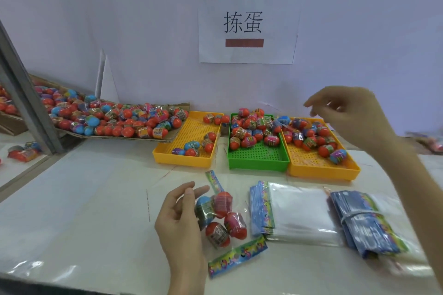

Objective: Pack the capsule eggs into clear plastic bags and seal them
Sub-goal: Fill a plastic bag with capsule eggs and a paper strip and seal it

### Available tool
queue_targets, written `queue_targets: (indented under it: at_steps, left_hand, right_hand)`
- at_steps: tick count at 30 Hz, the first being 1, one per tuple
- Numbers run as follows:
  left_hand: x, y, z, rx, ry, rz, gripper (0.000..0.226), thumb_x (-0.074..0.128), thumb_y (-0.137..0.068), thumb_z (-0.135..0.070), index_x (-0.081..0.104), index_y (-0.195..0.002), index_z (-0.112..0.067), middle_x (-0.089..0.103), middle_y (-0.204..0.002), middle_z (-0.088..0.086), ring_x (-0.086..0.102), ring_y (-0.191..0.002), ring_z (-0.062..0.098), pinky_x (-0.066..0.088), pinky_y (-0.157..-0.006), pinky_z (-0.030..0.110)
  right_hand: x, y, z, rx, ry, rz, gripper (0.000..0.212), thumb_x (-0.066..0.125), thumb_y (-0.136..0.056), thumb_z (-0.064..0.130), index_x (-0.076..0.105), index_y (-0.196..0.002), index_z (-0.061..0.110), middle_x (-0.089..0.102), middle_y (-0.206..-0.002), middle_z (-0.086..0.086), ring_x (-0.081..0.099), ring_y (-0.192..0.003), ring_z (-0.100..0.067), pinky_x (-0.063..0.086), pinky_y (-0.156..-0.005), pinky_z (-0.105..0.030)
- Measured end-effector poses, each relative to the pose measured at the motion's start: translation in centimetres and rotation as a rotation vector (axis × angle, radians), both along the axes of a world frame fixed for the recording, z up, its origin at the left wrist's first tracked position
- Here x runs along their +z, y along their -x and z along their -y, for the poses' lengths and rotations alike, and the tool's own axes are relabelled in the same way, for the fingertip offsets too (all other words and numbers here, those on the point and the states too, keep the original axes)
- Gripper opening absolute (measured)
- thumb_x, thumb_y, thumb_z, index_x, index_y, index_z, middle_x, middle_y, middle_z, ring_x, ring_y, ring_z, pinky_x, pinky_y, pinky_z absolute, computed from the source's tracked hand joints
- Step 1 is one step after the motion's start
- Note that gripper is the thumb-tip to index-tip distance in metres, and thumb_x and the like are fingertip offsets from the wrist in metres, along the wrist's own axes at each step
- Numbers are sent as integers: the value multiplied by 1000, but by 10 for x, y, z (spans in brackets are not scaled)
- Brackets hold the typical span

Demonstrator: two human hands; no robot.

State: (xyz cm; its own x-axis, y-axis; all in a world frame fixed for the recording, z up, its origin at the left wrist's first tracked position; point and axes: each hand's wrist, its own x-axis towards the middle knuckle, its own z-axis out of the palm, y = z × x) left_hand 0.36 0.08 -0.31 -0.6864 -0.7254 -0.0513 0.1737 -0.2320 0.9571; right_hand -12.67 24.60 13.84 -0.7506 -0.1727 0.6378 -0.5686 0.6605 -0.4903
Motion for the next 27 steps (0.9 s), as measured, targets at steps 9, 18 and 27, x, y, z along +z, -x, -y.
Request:
queue_targets:
  at_steps: [9, 18, 27]
  left_hand:
    - [5, -2, -1, -62, -55, -27, 14, 60, -96, -33, 70, -101, -24, 79, -88, -3, 76, -79, 14, 57, -58, 27]
    - [9, -7, 1, -60, -156, -73, 35, 67, -75, -45, 70, -98, -19, 79, -87, 0, 76, -80, 17, 56, -53, 22]
    - [4, -8, 7, -263, -385, -119, 30, 71, -76, -23, 73, -103, -10, 77, -103, 16, 75, -84, 21, 62, -70, 33]
  right_hand:
    - [-93, -46, 99, 442, 134, 435, 8, 65, -96, 29, 72, -96, 26, 71, -79, 6, 67, -71, -13, 57, -65, -30]
    - [-107, -50, 104, 524, 166, 706, 33, 73, -75, 56, 67, -95, 31, 74, -90, 5, 71, -75, -14, 56, -69, -26]
    - [-101, -51, 102, 570, 515, 683, 14, 81, -78, 27, 72, -77, 16, 70, -72, -6, 65, -66, -18, 55, -68, -29]
